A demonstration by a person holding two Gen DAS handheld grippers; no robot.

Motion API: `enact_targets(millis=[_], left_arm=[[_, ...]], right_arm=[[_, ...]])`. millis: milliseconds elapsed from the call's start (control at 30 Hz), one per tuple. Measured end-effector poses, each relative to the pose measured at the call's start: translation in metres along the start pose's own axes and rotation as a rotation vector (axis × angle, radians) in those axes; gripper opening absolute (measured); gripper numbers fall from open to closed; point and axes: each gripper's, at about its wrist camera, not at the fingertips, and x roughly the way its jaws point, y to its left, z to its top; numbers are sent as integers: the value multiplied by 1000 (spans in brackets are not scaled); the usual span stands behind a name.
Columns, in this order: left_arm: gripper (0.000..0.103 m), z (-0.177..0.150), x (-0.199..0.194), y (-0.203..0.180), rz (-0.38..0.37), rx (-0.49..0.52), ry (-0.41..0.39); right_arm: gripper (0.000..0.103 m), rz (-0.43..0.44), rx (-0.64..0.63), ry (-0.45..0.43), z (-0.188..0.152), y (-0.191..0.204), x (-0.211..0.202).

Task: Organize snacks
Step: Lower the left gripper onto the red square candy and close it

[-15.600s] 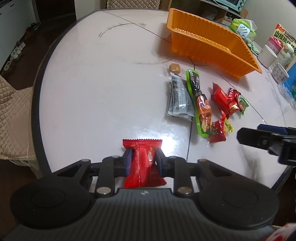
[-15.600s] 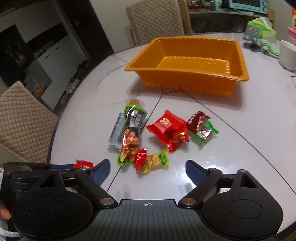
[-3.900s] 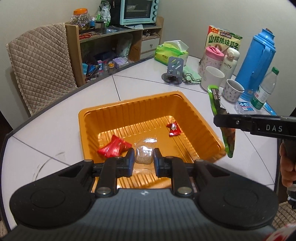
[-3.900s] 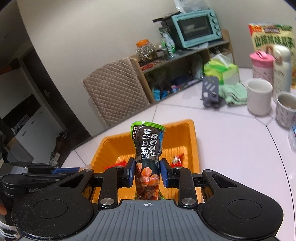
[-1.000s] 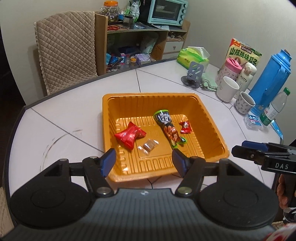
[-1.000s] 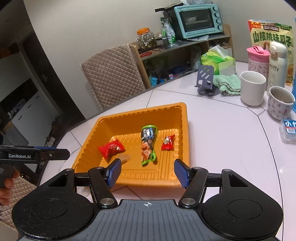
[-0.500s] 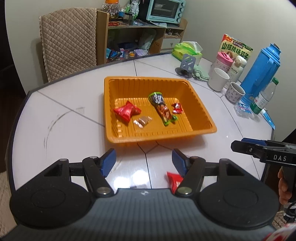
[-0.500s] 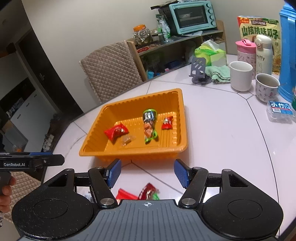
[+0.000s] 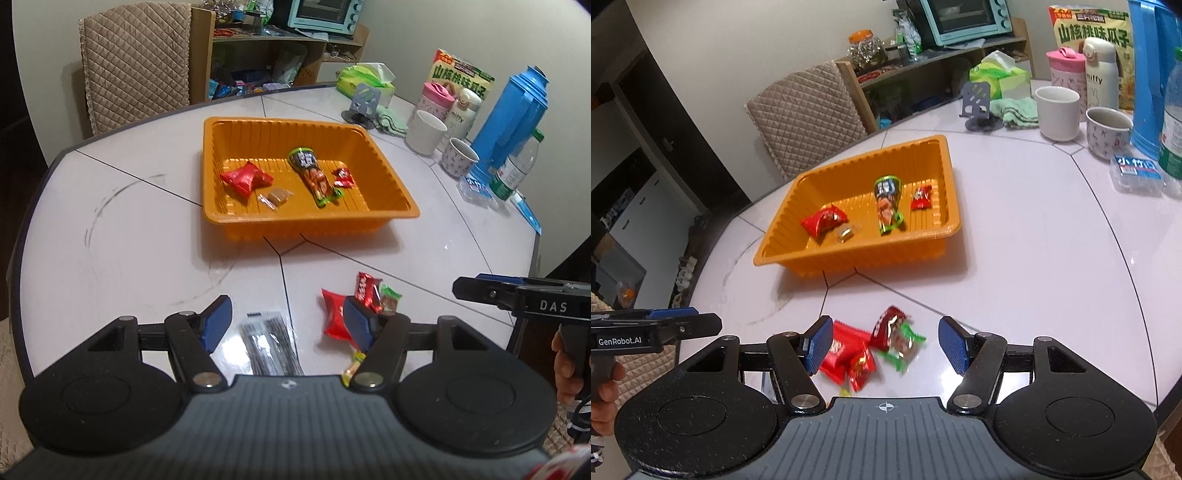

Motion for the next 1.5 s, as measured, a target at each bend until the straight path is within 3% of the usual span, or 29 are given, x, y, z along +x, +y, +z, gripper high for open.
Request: enact_targets(millis=[433,900,1167,1500], left_arm=[[58,-28,16,-26,-36,58,51],[58,-30,47,-41,-50,98,94],[45,-21,77,-51,-54,139,122],[39,-9,108,-57,-61,176,157]], right_arm=[[63,-12,-11,68,-31,3,12],[63,-45,36,90,-37,-10,23],[63,-57,63,96,-35,-20,31],[63,-71,96,99,-32,-31,33]])
